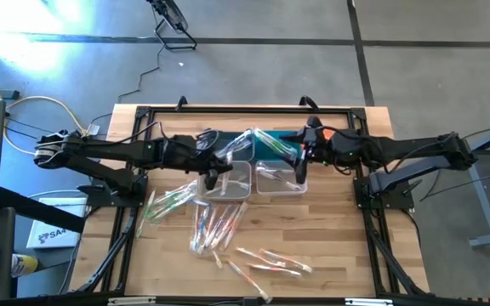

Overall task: Pick & Place Toothbrushes
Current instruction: Put the orange toothbrush into the gray bin

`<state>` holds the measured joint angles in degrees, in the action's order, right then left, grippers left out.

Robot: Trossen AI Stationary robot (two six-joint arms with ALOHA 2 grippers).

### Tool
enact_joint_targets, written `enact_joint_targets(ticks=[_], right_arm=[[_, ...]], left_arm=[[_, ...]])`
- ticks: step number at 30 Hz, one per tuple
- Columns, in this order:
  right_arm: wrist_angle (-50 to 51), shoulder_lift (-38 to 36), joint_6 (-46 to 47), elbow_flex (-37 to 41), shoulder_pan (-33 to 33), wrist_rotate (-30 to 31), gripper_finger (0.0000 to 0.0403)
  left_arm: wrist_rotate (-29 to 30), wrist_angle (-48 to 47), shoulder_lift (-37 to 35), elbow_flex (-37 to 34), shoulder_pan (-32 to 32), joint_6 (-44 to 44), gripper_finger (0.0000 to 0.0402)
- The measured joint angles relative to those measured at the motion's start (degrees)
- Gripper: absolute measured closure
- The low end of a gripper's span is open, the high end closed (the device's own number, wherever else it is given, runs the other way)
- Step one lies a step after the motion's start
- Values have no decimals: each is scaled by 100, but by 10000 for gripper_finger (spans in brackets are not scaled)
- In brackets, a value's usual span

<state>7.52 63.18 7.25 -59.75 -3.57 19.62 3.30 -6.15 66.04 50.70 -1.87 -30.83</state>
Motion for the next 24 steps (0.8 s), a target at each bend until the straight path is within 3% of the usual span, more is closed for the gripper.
enact_joint_targets(ticks=[7,24], right_arm=[[149,7,50,0,0,0,159],[176,7,68,0,0,0,159]], left_arm=[[309,-865,40,0,0,-91,382],[390,-1054,931,2,2,357,382]])
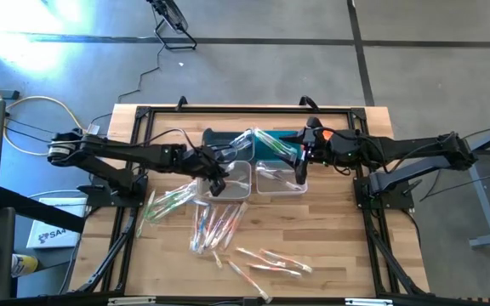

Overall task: Pick & Place Toothbrushes
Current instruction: Put the orange toothbrush into the gray bin

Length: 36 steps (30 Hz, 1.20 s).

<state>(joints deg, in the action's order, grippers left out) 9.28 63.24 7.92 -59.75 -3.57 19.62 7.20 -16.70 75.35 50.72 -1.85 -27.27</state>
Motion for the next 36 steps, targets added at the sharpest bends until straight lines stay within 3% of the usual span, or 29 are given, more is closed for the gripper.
enact_joint_targets(ticks=[24,36], right_arm=[[6,0,0,0,0,0,159],[6,0,0,0,0,-2,159]], left_arm=[[-269,-3,601,0,0,304,379],[-204,11,601,0,0,302,267]])
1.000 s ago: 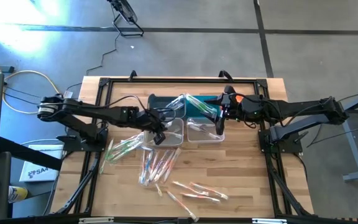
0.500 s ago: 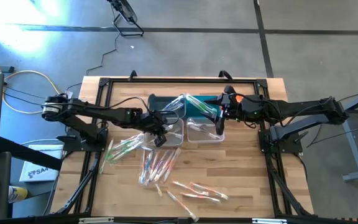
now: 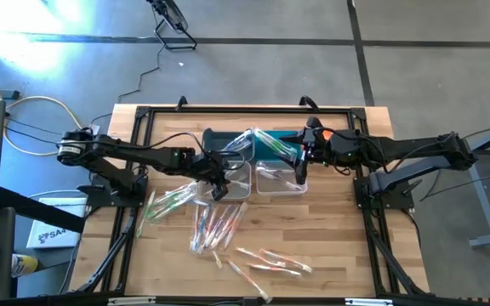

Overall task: Pick & Place Toothbrushes
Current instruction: Put the orange toothbrush into the gray bin, then put the green toothbrush into the blue bin

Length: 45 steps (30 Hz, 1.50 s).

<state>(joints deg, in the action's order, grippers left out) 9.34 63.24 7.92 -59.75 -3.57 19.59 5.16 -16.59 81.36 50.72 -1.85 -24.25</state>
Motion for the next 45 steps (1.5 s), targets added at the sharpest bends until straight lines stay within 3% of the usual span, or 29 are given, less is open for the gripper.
enact_joint_targets(ticks=[17,27,41,45], right_arm=[[42,2,0,0,0,0,159],[42,2,0,0,-1,-1,159],[57,2,0,0,0,-2,159],[68,2,0,0,-1,-2,159]], left_arm=[[-127,101,-16,0,-2,-119,254],[-120,694,-28,2,-2,-153,256],[-113,375,-798,4,-2,47,389],[-198,-3,-1243,5,-2,28,397]])
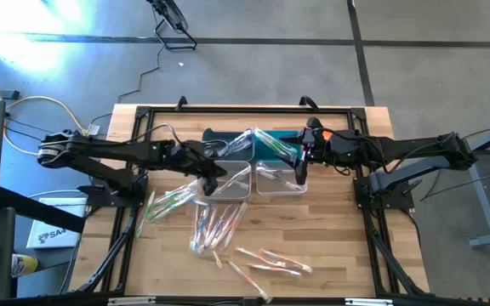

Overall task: Pick & Place Toothbrushes
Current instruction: Put the green toothbrush into the blue bin

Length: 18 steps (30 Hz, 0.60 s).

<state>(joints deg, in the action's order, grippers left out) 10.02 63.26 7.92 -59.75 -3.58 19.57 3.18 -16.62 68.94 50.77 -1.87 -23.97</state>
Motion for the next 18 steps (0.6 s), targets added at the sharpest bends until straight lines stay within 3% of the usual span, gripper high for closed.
enact_joint_targets(ticks=[5,11,18], right_arm=[[-2,0,-5,0,1,0,159],[-2,0,-13,0,1,0,159],[-2,0,-20,0,-1,0,159]], left_arm=[[-129,-720,-541,0,2,-92,396],[-114,-2268,-1071,-6,0,-667,400],[-112,-3867,-1222,-5,0,-1562,400]])
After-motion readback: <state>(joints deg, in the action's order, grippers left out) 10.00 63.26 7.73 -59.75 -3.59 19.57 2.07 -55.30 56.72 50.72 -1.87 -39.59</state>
